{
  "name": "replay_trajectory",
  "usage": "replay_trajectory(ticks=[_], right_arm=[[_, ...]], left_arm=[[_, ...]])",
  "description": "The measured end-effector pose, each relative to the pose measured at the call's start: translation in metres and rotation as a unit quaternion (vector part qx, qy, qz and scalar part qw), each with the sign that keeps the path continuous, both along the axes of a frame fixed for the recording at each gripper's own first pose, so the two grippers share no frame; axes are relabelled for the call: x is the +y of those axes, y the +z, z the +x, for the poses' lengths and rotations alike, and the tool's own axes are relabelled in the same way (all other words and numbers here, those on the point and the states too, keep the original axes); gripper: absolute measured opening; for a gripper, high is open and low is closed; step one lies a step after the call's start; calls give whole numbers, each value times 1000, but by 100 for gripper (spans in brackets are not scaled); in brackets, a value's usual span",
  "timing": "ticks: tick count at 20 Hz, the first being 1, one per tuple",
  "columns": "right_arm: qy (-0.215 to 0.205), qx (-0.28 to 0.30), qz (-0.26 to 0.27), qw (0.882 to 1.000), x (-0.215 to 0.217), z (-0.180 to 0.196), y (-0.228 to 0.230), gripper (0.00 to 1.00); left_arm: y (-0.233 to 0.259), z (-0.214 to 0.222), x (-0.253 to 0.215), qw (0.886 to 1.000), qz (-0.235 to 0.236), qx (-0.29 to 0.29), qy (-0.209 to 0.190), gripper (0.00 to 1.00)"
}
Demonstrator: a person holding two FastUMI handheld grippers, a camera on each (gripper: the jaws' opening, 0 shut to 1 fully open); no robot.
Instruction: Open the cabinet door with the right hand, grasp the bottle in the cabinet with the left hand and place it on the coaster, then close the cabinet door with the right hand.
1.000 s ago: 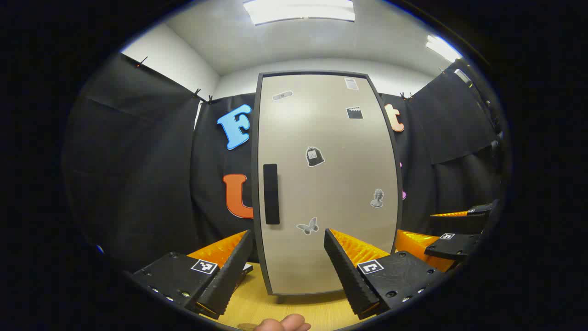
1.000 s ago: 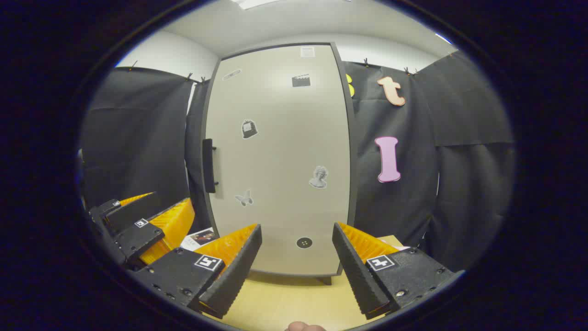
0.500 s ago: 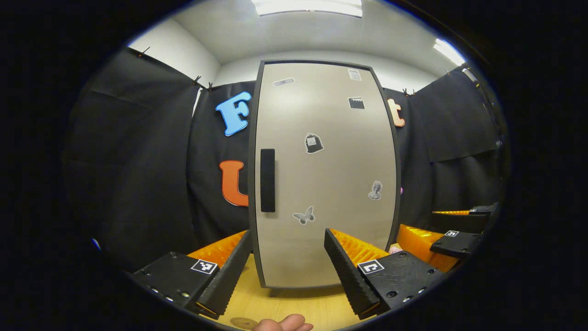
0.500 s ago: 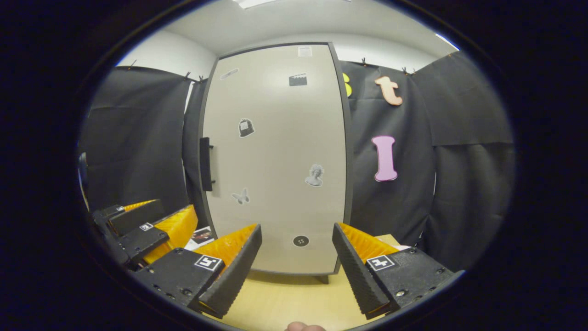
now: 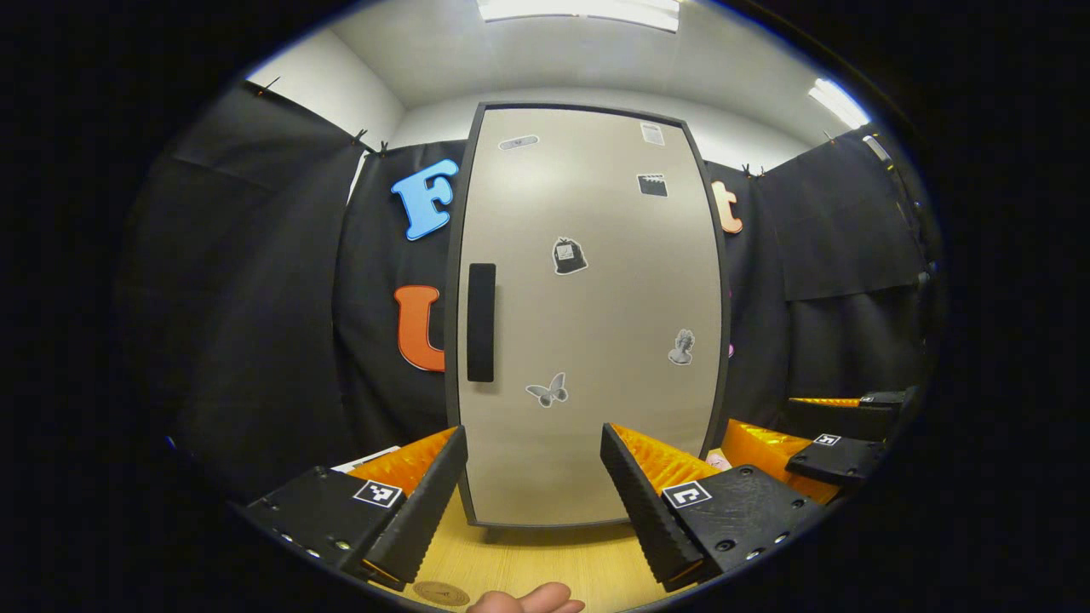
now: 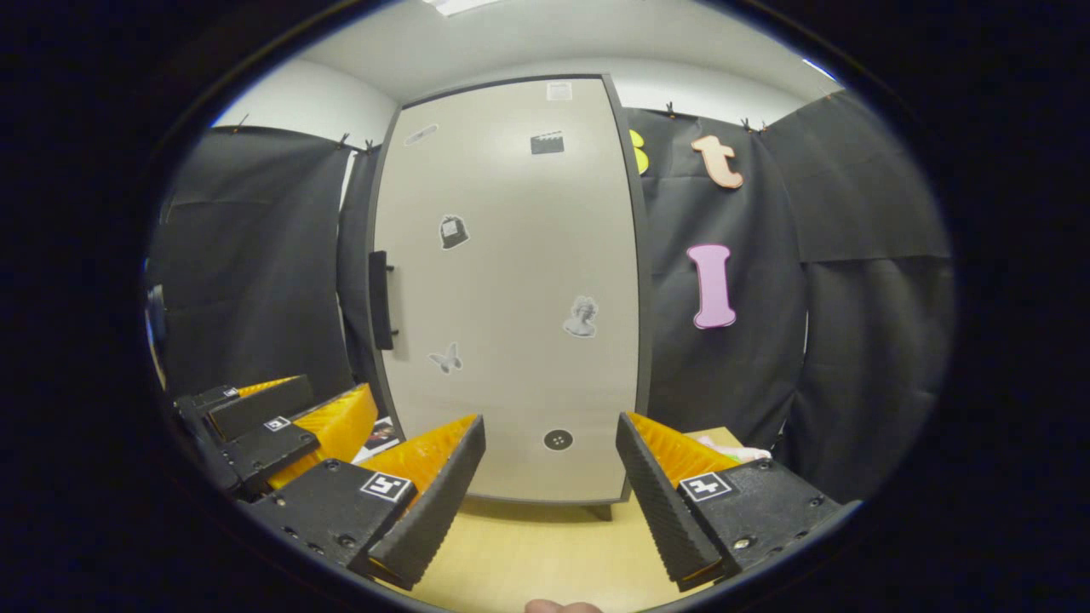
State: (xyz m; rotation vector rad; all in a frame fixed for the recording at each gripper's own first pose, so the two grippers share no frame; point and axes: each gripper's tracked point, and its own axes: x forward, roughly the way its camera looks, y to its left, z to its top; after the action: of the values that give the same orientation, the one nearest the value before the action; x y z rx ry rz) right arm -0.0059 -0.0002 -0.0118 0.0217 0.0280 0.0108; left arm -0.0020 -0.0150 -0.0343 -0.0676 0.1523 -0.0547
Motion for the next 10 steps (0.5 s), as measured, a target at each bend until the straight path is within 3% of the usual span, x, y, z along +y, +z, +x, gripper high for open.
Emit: replay_trajectory(ticks=[6,10], right_arm=[[-6,13,5,1000,-7,12,-4,100],[38,5,26,999,10,25,6,100]], left_arm=[[-3,1,3,1000,-15,9,1,95],[2,-1,4,1000,1,5,-5,95]])
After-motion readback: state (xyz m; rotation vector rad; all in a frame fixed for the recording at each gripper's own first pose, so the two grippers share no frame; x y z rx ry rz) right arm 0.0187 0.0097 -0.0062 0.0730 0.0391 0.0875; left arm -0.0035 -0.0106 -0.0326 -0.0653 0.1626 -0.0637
